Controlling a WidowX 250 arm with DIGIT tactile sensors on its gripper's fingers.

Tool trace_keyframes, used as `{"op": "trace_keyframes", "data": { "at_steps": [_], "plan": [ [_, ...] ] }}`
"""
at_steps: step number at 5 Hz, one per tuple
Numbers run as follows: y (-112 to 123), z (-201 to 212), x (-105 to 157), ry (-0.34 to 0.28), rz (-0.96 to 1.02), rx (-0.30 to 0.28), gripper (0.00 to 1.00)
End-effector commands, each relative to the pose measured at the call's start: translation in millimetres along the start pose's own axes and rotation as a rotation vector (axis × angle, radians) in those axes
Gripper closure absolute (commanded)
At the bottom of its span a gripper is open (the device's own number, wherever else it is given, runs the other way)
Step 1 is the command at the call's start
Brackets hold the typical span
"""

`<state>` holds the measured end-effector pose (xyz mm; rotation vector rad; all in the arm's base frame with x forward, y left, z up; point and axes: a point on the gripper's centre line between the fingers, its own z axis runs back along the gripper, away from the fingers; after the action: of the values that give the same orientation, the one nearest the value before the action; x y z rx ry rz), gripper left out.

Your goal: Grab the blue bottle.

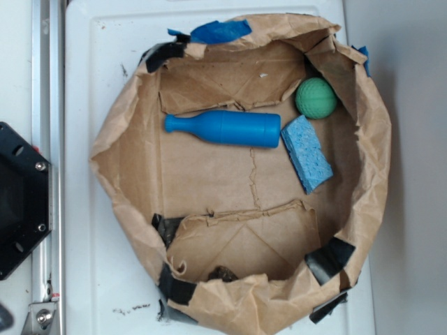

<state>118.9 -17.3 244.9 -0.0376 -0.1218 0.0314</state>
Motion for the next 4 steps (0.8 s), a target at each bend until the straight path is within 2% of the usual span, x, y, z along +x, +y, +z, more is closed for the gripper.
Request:
{"op": "trace_keyframes", "data": {
  "at_steps": [1, 3, 4],
  "plan": [
    [0, 0, 0, 0.0, 0.0, 0.0, 0.0],
    [10, -26, 98, 0.023, -0.037, 0.074, 0.0],
    [14, -50, 121, 0.068, -0.154, 0.013, 0.0]
  ]
}}
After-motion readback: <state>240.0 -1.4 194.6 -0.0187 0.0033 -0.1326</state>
